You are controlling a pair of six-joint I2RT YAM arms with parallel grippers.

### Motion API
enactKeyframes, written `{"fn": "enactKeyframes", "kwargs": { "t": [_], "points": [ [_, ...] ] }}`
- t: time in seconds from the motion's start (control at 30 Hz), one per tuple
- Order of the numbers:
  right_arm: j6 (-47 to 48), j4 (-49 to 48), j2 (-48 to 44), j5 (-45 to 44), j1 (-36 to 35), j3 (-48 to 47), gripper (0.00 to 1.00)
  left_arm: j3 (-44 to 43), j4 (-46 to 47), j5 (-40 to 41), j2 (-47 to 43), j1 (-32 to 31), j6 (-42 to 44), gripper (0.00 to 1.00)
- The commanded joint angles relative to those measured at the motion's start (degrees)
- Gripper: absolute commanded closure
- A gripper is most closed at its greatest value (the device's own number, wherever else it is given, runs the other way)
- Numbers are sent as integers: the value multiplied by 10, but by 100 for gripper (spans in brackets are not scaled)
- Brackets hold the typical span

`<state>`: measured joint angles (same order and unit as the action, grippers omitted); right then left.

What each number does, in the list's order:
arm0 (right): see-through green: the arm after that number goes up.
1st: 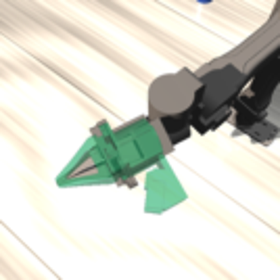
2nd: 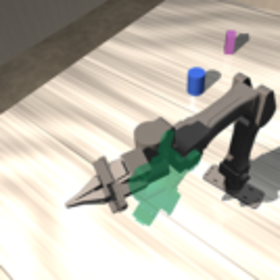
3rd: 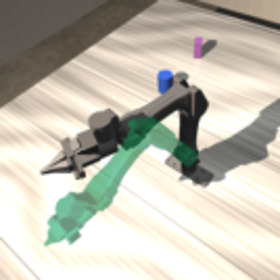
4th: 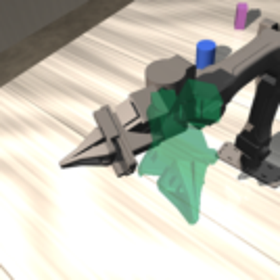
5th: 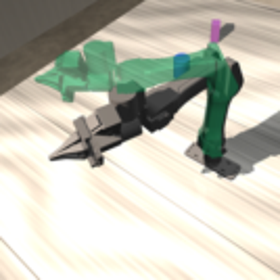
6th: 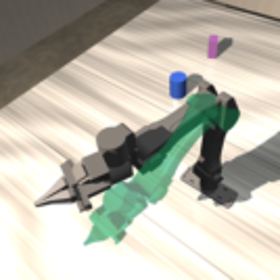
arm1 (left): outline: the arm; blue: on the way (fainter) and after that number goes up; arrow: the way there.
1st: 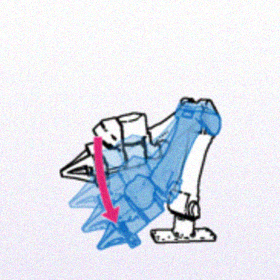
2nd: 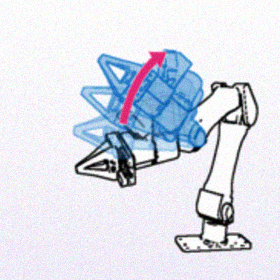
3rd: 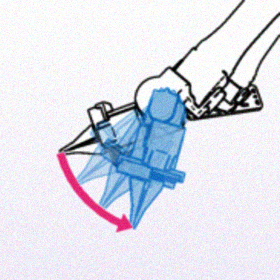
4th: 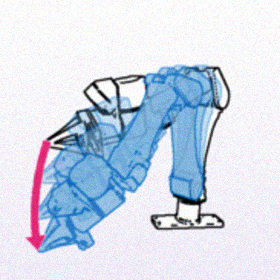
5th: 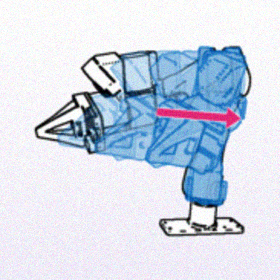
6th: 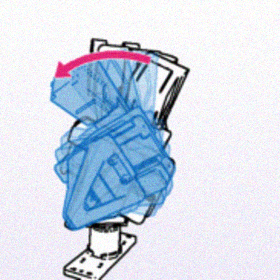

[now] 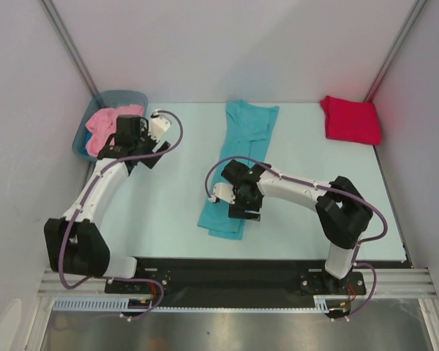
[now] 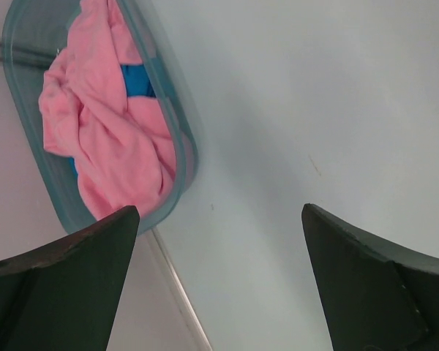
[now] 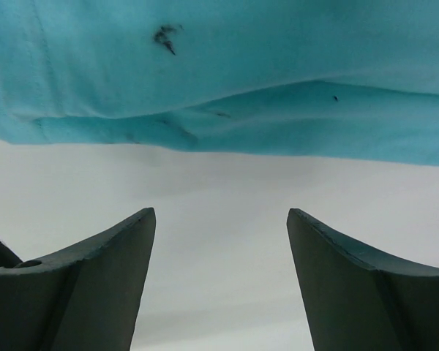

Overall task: Fold and stack the t-shirts
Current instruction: Fold the tshirt

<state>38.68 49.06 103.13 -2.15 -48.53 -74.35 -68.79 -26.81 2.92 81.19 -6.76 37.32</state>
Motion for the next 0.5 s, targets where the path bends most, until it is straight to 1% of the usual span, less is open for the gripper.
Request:
{"fn": "enactKeyframes", "kwargs": {
  "t": [0.0, 0.1, 0.23, 0.37, 0.47],
  "points": [
    [-3, -32, -36, 15, -12, -13, 21, 48, 30, 45, -76, 18, -6, 0],
    [-21, -49, -26, 31, -38, -21, 23, 76, 13, 76, -116, 29, 10, 0],
    [-16, -102, -22, 23, -88, -4, 23, 72, -32, 70, -150, 42, 15, 0],
    [-17, -137, -12, -12, -129, 13, 23, 59, -72, 68, -168, 44, 21, 0],
    [-24, -154, -3, -43, -155, 13, 22, 60, -89, 81, -179, 45, 27, 0]
  ]
}}
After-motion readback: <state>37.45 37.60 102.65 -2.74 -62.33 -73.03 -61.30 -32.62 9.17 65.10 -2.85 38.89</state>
